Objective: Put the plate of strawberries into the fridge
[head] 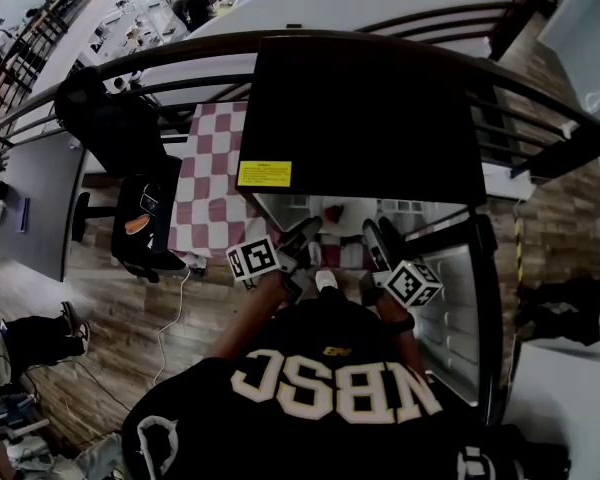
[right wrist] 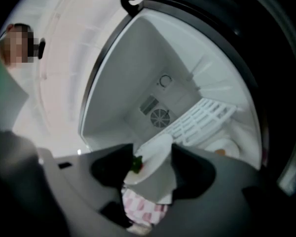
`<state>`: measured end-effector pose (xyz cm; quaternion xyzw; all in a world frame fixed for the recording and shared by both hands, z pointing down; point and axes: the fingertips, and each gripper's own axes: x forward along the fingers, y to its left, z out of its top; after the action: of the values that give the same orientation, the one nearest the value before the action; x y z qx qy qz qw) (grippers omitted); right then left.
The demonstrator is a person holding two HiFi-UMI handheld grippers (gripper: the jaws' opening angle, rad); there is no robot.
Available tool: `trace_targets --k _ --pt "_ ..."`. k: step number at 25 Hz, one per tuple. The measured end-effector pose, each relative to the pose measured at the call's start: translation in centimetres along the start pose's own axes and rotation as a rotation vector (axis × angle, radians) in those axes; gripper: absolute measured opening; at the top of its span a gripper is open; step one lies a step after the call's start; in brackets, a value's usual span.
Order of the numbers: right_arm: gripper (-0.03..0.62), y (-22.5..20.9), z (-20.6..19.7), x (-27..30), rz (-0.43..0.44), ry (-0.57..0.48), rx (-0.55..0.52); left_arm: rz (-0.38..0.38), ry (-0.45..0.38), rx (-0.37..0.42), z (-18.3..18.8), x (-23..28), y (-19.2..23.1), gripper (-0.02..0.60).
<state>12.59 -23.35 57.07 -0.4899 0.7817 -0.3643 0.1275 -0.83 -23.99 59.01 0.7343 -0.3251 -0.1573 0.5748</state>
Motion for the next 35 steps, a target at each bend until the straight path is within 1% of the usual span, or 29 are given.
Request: trace_targets --k 3,6,9,12,15,17,18,20,22,24,29,35 --pt "0.235 0.2 -0.6 -0.8 -0.049 0.029 -0.138 0.078 0.048 0.186 -0.7 -0.6 0.1 0.173" --pt "0.235 0.3 -1.3 -1.2 -0.078 0.055 -0.226 0.154 0.090 0.418 -1.0 -1.2 0.3 0.173" --pt "0.233 0.3 -1.9 -1.6 -0.111 0.082 -0.322 0.191 0.117 0.628 -1.6 -1.5 0.0 0.173" --pt "0.233 0.7 -2.5 -1.8 -0.131 0.112 -0.428 0.192 0.121 0.781 -2.1 -1.7 -0.6 0.172" --pt "0.229 1.0 -3.4 -1.9 -0.123 0.148 -0.481 0.194 0.146 0.888 -2.9 -1.7 -0.4 0.163" --pt "0.204 1.0 -4.1 -1.8 -0.122 0.178 -0.509 0.203 0.171 0.930 -3.4 -1.7 -0.1 0.144" --pt "0.180 1.0 -4.4 -1.7 -0.124 0.188 -0.520 0.204 0.176 0.938 -3.6 -1.7 0.1 0.130" --pt "0.139 1.0 -4.9 -1.6 -0.126 0.201 -0.527 0.205 0.180 0.941 -3.7 -1.6 0.5 0.111" --pt "0.121 1.0 -5.1 -1.4 -0.130 0.202 -0.515 0.211 0.187 0.941 -3.7 -1.4 0.7 0.094" --pt "0.063 1.0 -5.0 -1.3 -0.132 0.192 -0.500 0.211 0.193 0.943 -3.6 -1.2 0.7 0.059" --pt "0.054 0.9 -4.7 -0.8 -0.127 0.211 -0.523 0.193 0.208 0.944 -3.6 -0.6 0.5 0.032" --pt "0.048 0.5 -4.3 0.1 -0.117 0.214 -0.520 0.191 0.188 0.936 -3.0 0.5 0.4 0.023"
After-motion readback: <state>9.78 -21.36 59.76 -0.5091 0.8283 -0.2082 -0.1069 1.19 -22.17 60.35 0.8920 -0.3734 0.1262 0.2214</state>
